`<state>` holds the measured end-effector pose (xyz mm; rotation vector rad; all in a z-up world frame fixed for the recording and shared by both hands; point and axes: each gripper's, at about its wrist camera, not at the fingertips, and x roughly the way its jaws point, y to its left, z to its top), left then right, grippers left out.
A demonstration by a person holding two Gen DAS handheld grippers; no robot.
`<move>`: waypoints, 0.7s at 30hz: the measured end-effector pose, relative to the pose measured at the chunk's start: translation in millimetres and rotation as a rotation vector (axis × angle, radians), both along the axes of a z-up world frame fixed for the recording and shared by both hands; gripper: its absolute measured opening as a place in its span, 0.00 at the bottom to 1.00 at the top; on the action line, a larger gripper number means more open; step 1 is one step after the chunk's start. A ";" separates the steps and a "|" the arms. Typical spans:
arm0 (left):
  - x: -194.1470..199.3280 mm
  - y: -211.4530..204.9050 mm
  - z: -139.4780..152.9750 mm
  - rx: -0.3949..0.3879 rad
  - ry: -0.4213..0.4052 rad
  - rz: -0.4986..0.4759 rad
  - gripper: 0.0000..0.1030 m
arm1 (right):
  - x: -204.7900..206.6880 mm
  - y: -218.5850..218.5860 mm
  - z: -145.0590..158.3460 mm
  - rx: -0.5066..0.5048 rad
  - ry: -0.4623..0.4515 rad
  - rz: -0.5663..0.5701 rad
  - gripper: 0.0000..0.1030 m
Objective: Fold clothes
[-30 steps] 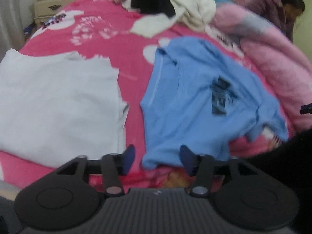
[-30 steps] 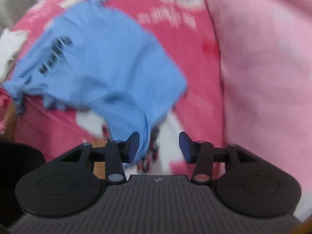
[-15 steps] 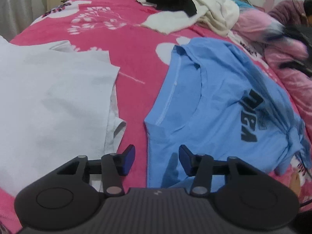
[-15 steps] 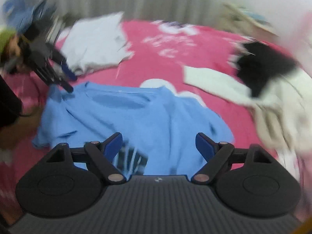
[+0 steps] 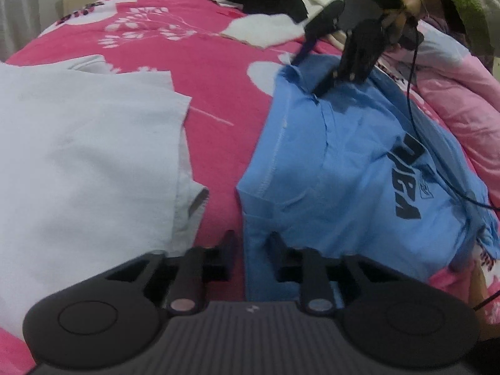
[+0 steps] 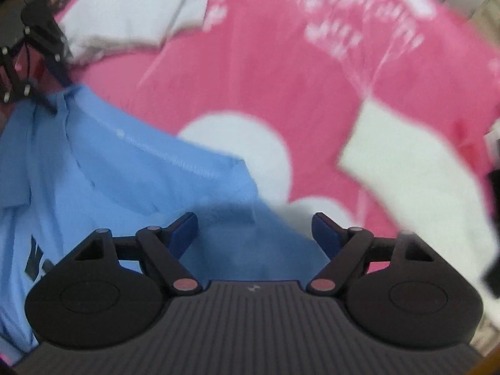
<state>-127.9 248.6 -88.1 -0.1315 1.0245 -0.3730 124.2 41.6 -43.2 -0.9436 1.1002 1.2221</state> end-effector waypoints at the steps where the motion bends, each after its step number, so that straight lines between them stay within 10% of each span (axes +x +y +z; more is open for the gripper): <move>1: -0.8 1.1 -0.2 -0.007 -0.007 0.006 0.11 | -1.9 2.3 -3.0 -0.019 0.015 0.005 0.66; 6: -7.5 1.1 3.0 -0.033 -0.057 0.049 0.03 | -29.6 4.2 13.3 -0.049 -0.042 0.038 0.06; 21: 7.1 -10.2 154.7 -0.160 -0.561 0.124 0.03 | -153.3 -126.3 242.6 0.409 -0.648 -0.516 0.04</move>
